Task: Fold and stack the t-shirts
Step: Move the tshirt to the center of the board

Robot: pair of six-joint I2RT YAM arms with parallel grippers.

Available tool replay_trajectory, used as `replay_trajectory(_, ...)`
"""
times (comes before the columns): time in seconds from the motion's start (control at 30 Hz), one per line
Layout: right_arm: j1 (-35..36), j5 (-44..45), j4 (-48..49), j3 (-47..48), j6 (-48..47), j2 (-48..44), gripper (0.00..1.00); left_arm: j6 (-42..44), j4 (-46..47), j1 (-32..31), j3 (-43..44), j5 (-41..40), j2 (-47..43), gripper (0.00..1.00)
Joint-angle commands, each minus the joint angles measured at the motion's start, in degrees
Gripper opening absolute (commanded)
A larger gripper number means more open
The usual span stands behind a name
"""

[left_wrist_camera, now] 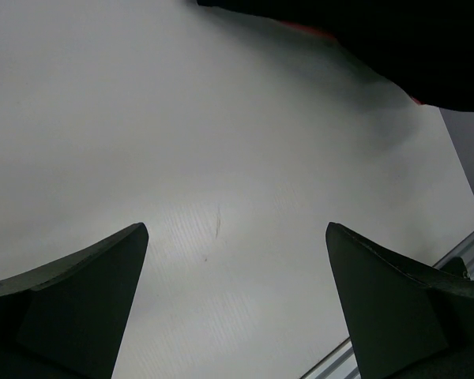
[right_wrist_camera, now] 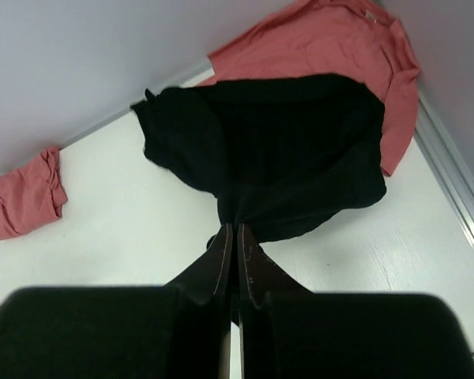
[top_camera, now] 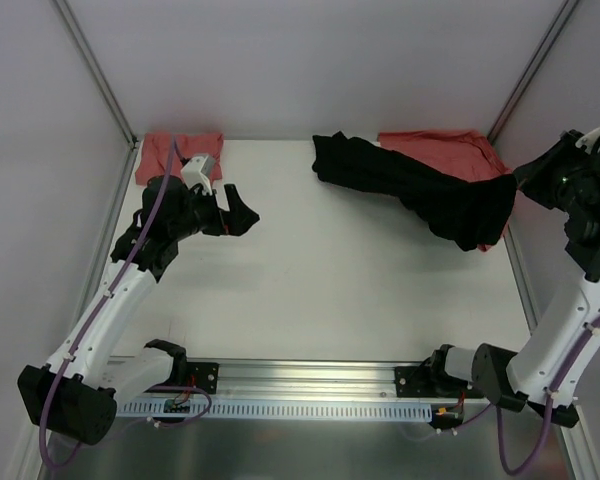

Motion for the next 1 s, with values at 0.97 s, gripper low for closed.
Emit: replay_trajectory(0.97,-0.55,5.79,-13.92,8.9,1.94,-15.5,0.01,-17.23,18.37,-8.71,21.44,17.93,50.44,0.99)
